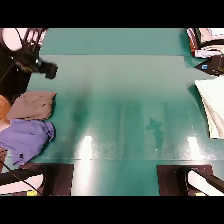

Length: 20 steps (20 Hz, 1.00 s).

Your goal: Fold the shirts.

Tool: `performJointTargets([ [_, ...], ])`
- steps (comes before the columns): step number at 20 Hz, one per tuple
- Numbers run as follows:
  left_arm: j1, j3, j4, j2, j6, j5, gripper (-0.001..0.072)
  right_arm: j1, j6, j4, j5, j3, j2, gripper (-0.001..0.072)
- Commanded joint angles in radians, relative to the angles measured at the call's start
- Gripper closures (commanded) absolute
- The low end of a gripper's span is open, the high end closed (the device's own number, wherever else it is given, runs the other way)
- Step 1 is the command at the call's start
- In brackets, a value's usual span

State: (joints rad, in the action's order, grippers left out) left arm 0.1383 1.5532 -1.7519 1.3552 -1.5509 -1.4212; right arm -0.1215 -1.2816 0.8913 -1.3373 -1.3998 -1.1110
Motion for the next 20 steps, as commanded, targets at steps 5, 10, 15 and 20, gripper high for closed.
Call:
performJointTargets([
  [5,-0.228,-0.472,-0.068,0.000,-0.111,0.167,0.0080,0.001,0.000,0.000,0.002,-0.001,0.001,0.0695],
  [10,-0.234,-0.550,-0.048,-0.002,-0.126,0.231,0.0175,0.001,0.000,0.001,0.004,-0.001,-0.001,0.0696],
  [15,-0.232,-0.436,-0.034,-0.008,-0.117,0.159,0.0683,0.001,0.000,-0.001,0.011,-0.001,-0.001,0.0695],
  [20,-0.182,-0.113,0.029,-0.225,-0.090,0.130,0.0684,0.001,0.000,-0.074,0.051,-0.004,0.002,0.0695],
])
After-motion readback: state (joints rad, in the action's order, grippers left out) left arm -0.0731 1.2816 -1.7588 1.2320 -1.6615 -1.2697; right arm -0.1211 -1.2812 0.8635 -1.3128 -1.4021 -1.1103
